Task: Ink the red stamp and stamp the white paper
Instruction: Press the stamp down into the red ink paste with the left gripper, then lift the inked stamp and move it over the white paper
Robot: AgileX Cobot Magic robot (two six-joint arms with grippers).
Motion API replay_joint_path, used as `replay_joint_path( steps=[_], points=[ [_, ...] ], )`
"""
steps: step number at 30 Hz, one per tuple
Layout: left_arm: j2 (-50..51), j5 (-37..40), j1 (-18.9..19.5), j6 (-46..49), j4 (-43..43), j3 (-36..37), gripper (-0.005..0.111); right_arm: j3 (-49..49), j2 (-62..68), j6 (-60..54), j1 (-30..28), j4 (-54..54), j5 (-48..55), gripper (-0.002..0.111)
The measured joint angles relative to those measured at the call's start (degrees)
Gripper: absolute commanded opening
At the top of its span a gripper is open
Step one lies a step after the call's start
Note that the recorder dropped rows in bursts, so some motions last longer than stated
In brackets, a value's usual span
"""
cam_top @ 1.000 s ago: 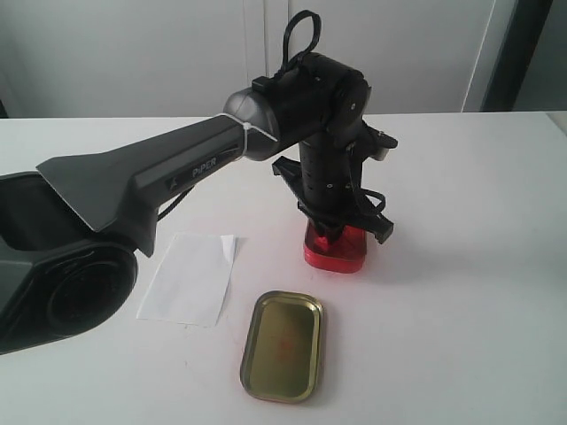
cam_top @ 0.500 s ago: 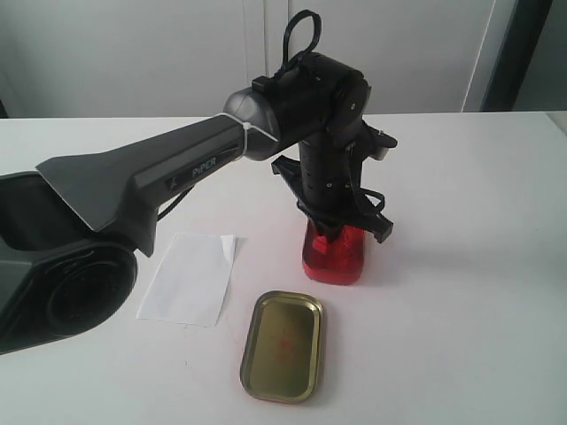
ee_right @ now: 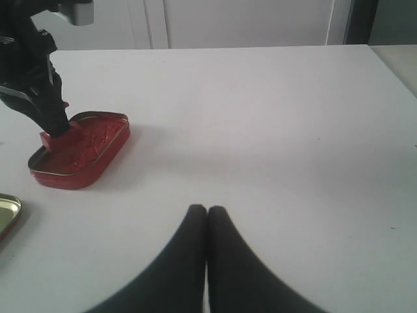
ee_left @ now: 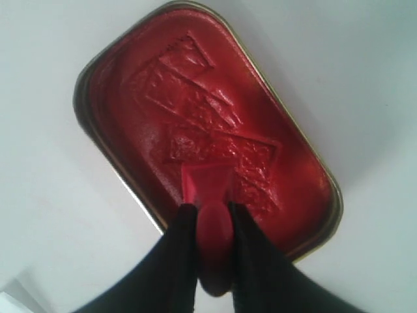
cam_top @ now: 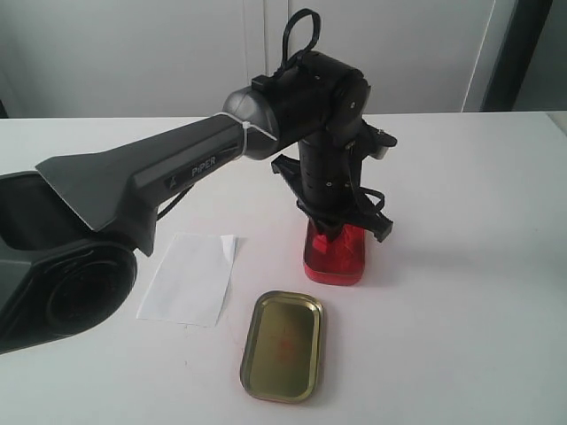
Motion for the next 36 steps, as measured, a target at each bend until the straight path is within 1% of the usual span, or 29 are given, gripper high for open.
replay_joint_path(
  steps=[5, 10, 13, 20, 28, 36],
  points=[
    [-0.76, 0.00, 1.28, 0.00, -0.13, 0.00, 0.000, 0.00, 0.00, 0.00, 0.00, 0.00, 0.00, 0.000],
    [-3.82, 0.03, 4.96, 0.26, -3.51, 0.00, 0.000, 0.00, 0.00, 0.00, 0.00, 0.00, 0.00, 0.000],
    [-4.23, 0.03, 6.36, 0.57, -5.00, -0.20, 0.000, 0.00, 0.00, 0.00, 0.00, 0.00, 0.00, 0.000],
    [-4.39, 0.03, 6.85, 1.29, -5.88, 0.25, 0.000, 0.00, 0.00, 0.00, 0.00, 0.00, 0.00, 0.000],
    [-8.83, 0.03, 9.22, 1.42, -5.74, 8.69, 0.000, 0.00, 0.00, 0.00, 0.00, 0.00, 0.00, 0.000],
    [-14.97, 0.03, 12.66, 1.76, -4.96, 17.55, 0.000, 0.00, 0.00, 0.00, 0.00, 0.00, 0.00, 0.000]
  ],
)
